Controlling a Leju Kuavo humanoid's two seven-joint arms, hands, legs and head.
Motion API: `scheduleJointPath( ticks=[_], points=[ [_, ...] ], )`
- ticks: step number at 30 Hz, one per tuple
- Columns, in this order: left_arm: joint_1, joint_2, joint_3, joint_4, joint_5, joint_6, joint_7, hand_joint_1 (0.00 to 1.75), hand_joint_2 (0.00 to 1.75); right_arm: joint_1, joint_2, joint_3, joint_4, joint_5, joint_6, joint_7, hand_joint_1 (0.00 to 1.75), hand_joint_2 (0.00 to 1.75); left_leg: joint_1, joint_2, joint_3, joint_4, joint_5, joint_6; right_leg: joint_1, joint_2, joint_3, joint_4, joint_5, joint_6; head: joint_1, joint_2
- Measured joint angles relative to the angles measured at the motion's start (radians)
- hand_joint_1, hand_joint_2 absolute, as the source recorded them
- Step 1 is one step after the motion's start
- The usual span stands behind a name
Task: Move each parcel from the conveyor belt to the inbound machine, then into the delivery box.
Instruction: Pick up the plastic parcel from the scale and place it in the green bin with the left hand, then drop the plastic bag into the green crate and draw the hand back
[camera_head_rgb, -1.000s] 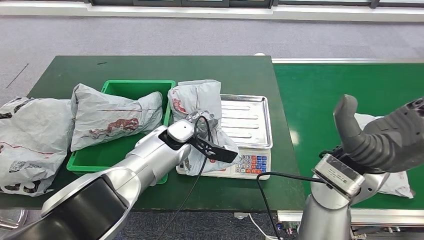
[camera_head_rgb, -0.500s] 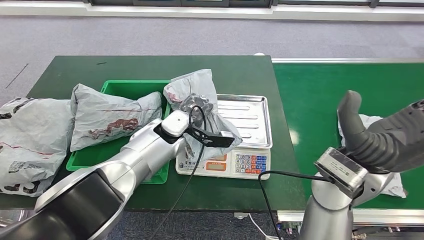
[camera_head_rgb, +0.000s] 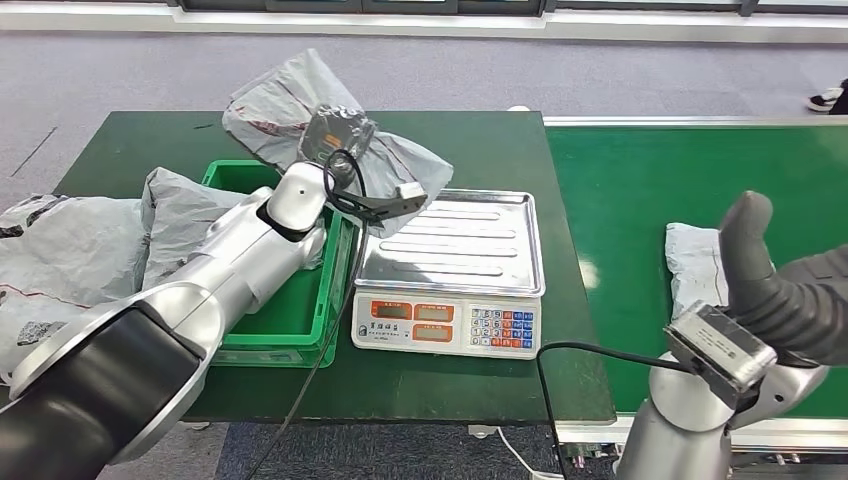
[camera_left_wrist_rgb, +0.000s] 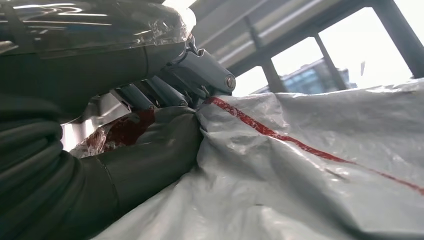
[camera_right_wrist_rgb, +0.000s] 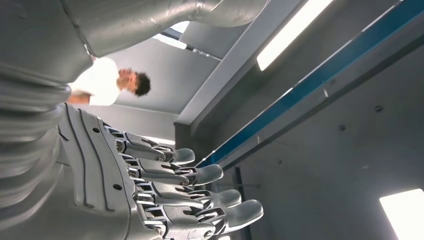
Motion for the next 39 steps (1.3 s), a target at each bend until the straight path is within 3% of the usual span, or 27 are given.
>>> scheduleJointPath(
  ticks=[17,33,39],
  points=[
    [0.006,0.18,0.167,-0.023,-0.009,0.051,0.124,1.75,1.75,0.01,-0.002,-0.02,-0.029,0.031,0.0,0.025,0.0,1.75,0.0,0.0,0.0,0.0,0.0,0.0,0.0,0.0,0.0,0.0,0.0,0.0,0.0,0.0],
    [0.019,0.213,0.198,-0.023,-0.004,0.059,0.126,1.75,1.75,0.011,-0.002,-0.022,-0.032,0.031,0.0,0.026,0.0,1.75,0.0,0.0,0.0,0.0,0.0,0.0,0.0,-0.001,0.0,0.0,-0.001,0.0,0.0,0.0],
    [0.063,0.241,0.247,-0.022,-0.002,0.087,0.137,1.75,1.75,0.011,-0.002,-0.022,-0.034,0.042,0.0,0.042,0.0,1.75,0.001,0.002,0.0,-0.001,0.0,0.0,0.0,0.001,-0.001,0.0,-0.001,-0.001,0.0,0.0]
  ],
)
